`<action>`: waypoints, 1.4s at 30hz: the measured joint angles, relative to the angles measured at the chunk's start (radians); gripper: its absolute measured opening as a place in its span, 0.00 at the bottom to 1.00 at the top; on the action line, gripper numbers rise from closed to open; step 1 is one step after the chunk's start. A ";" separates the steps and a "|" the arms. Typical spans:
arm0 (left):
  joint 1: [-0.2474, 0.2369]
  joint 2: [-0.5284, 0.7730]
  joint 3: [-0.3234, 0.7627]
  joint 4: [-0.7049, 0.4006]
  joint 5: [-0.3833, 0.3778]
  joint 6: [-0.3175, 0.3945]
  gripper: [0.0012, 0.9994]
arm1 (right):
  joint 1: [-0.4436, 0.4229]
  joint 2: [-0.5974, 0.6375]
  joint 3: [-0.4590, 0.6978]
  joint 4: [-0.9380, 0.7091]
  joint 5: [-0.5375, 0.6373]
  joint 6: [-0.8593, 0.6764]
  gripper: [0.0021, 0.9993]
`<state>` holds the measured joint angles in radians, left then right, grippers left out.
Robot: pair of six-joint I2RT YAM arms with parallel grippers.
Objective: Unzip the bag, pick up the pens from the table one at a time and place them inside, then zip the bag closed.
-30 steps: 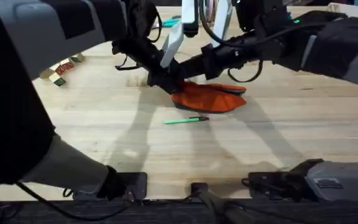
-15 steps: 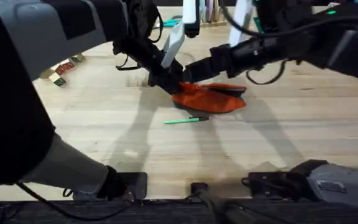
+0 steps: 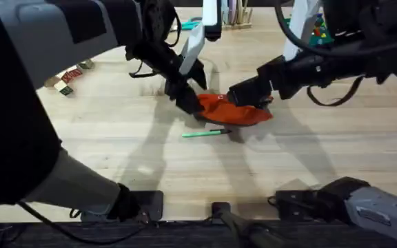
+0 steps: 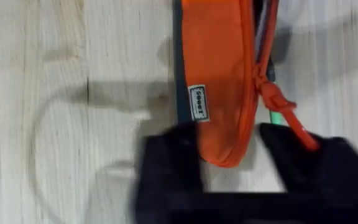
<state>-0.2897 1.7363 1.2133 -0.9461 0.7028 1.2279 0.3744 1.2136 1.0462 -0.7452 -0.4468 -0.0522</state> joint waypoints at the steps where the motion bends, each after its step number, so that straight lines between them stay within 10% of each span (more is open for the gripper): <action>1: 0.000 0.000 0.000 0.000 0.001 0.000 0.85 | 0.000 -0.004 0.000 -0.008 0.007 -0.008 1.00; 3: 0.000 0.000 0.000 0.000 0.002 -0.002 0.98 | 0.000 -0.009 0.000 -0.030 0.014 -0.023 1.00; 18: 0.009 0.000 0.038 0.007 0.009 -0.001 0.99 | 0.000 -0.009 0.151 -0.246 0.078 -0.152 1.00; 27: 0.114 -0.057 0.106 -0.034 0.013 0.000 0.99 | 0.000 -0.009 0.197 -0.296 0.178 -0.273 0.99; 31: 0.165 -0.123 0.107 -0.033 0.013 0.006 0.99 | 0.000 -0.009 0.197 -0.280 0.200 -0.339 0.74; 36: 0.230 -0.187 0.110 -0.031 0.016 0.021 0.99 | 0.000 -0.009 0.197 -0.238 0.214 -0.419 0.03; 42: 0.236 -0.187 0.111 -0.034 0.016 0.022 0.99 | 0.000 -0.007 0.197 -0.229 0.210 -0.488 0.03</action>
<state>-0.0536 1.5490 1.3239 -0.9806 0.7185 1.2503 0.3744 1.2064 1.2430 -0.9745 -0.2366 -0.5398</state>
